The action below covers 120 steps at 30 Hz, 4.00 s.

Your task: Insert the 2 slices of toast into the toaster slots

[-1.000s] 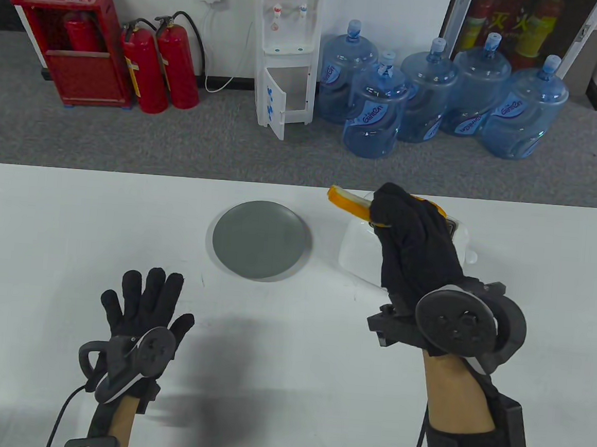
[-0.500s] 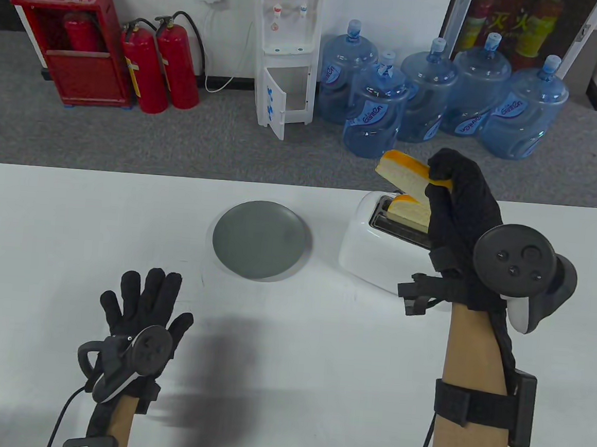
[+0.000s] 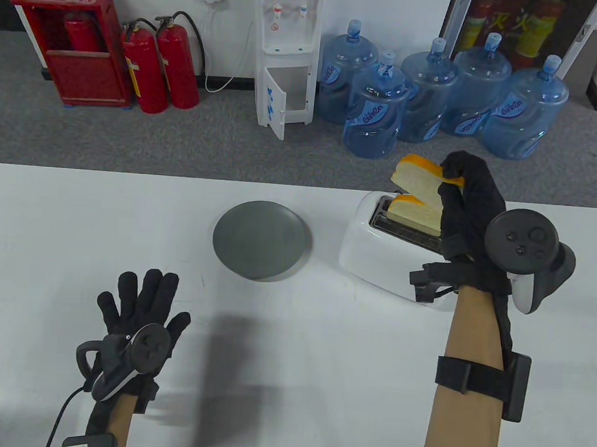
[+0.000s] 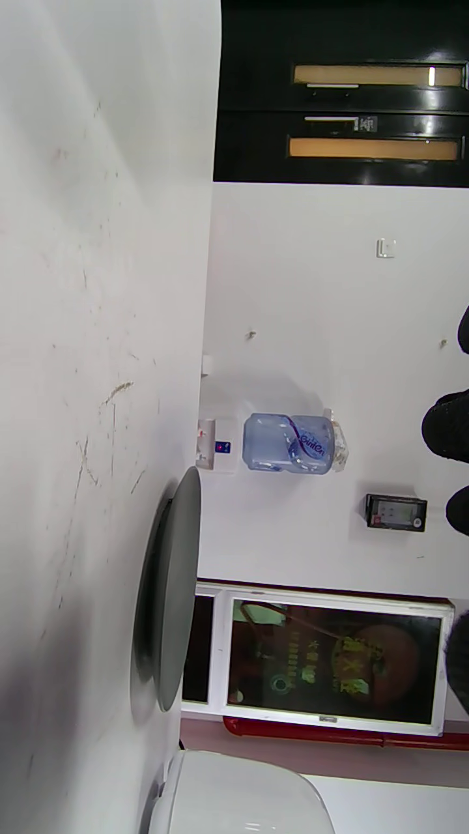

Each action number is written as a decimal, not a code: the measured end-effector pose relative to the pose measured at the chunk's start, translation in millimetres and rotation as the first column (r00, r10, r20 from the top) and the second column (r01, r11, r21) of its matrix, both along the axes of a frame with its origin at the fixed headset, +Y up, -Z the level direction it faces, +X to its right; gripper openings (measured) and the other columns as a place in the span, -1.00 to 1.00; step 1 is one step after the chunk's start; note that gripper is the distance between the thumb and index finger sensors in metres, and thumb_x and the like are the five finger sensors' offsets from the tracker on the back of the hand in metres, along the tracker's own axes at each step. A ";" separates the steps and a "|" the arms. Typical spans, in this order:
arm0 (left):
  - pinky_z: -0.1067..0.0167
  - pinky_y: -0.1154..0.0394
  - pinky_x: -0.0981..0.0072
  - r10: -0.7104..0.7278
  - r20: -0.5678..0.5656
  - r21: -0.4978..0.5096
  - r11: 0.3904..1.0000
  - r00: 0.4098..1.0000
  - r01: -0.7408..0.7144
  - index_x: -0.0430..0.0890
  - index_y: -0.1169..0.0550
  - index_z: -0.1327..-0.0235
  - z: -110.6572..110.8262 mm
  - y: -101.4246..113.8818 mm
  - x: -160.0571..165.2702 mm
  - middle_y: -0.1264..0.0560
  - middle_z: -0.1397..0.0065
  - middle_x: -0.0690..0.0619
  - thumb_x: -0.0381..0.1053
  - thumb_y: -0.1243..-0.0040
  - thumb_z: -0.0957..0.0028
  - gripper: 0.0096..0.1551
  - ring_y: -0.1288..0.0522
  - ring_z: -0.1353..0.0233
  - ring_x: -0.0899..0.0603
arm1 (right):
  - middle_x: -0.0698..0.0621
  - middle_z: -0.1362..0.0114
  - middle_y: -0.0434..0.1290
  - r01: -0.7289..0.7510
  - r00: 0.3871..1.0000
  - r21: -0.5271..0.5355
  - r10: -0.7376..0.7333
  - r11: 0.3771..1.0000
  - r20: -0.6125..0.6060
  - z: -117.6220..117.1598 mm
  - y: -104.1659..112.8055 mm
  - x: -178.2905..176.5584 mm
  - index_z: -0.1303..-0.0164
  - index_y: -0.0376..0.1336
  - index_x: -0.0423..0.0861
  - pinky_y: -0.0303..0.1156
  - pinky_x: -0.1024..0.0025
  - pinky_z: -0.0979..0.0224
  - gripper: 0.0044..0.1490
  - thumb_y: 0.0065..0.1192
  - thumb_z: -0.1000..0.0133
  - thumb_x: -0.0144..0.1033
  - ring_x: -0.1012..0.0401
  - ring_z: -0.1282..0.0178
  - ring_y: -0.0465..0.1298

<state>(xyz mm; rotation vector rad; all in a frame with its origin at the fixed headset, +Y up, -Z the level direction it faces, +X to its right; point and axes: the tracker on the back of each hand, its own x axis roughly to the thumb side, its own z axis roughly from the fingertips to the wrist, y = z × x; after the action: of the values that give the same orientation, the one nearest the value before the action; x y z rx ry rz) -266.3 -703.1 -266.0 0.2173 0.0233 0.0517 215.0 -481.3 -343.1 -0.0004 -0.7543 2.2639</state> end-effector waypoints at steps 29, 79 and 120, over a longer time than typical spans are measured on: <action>-0.57 0.12 -0.35 -0.053 0.007 -0.017 0.998 0.999 0.053 0.29 -0.03 -0.74 -1.8 -3.5 4.5 -0.02 -0.84 0.16 0.42 0.14 -0.18 -0.16 0.10 -0.82 -0.32 | 0.16 -0.69 0.36 0.027 0.998 -0.082 -0.032 0.996 -0.059 -43.3 -76.4 21.9 -0.53 0.14 0.32 0.34 -0.18 -0.72 -0.39 0.22 -0.37 -0.43 0.01 -0.67 0.48; -0.58 0.12 -0.34 -0.082 -0.001 -0.032 0.996 0.997 0.082 0.29 -0.04 -0.73 -3.7 -5.8 3.5 -0.03 -0.83 0.17 0.41 0.12 -0.18 -0.17 0.10 -0.82 -0.31 | 0.10 -0.66 0.38 0.042 0.995 -0.205 -0.059 0.978 -0.078 -65.3 -126.8 33.6 -0.54 0.15 0.27 0.33 -0.23 -0.68 -0.39 0.23 -0.35 -0.45 -0.05 -0.65 0.49; -0.57 0.13 -0.35 -0.092 0.010 -0.059 0.994 0.996 0.093 0.29 -0.02 -0.74 -4.2 -5.9 4.6 -0.02 -0.84 0.17 0.42 0.13 -0.17 -0.16 0.11 -0.82 -0.31 | 0.08 -0.66 0.39 0.008 0.998 -0.274 -0.026 0.962 -0.063 -73.1 -148.1 30.3 -0.55 0.15 0.26 0.28 -0.23 -0.71 -0.40 0.26 -0.36 -0.43 -0.05 -0.63 0.52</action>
<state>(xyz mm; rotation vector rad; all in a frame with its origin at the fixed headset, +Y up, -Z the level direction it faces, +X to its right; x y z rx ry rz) -261.7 -709.0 -270.2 0.1587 0.0074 -0.0406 245.3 -629.3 -416.2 -0.0624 -0.3995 2.3222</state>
